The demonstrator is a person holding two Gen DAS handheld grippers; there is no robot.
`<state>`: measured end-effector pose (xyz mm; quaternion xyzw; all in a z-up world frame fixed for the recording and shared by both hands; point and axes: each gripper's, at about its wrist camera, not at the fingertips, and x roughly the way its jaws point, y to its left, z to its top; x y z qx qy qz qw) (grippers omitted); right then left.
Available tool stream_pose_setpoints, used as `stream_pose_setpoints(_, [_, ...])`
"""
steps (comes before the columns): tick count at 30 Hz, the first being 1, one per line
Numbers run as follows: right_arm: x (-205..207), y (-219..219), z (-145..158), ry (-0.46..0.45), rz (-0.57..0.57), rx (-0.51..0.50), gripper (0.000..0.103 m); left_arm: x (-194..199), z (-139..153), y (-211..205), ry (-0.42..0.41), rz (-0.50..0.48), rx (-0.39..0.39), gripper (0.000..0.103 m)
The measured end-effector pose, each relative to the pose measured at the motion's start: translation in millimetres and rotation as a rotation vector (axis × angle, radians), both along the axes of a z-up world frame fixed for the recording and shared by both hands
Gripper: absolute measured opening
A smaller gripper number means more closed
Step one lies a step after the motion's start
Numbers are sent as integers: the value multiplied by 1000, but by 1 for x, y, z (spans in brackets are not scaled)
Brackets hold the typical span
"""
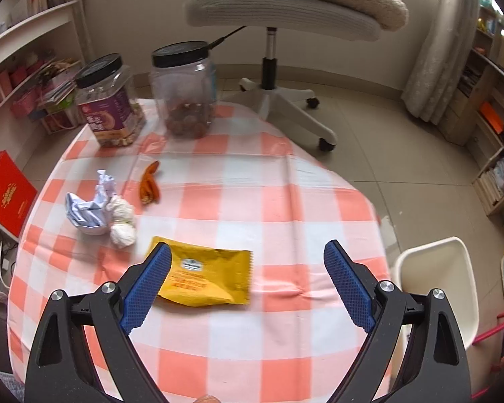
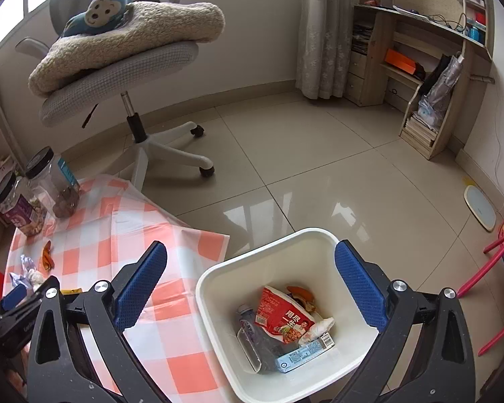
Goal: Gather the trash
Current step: 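Grasp the crumpled white-blue paper with the left tool and lift it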
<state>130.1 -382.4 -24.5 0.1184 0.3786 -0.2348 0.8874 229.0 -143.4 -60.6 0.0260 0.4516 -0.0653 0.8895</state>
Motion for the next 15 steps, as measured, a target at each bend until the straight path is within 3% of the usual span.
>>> stream_pose_setpoints(6, [26,34,-10,49,85,25,96,34,-5,69,-4,186,32,89])
stream_pose_setpoints(9, [37,53,-14,62,120,12,96,51,-9,110,11,293,7,89])
stream_pose_setpoints(15, [60,99,-27,78,235,-29,96,85,-36,189,129,488,-248,89])
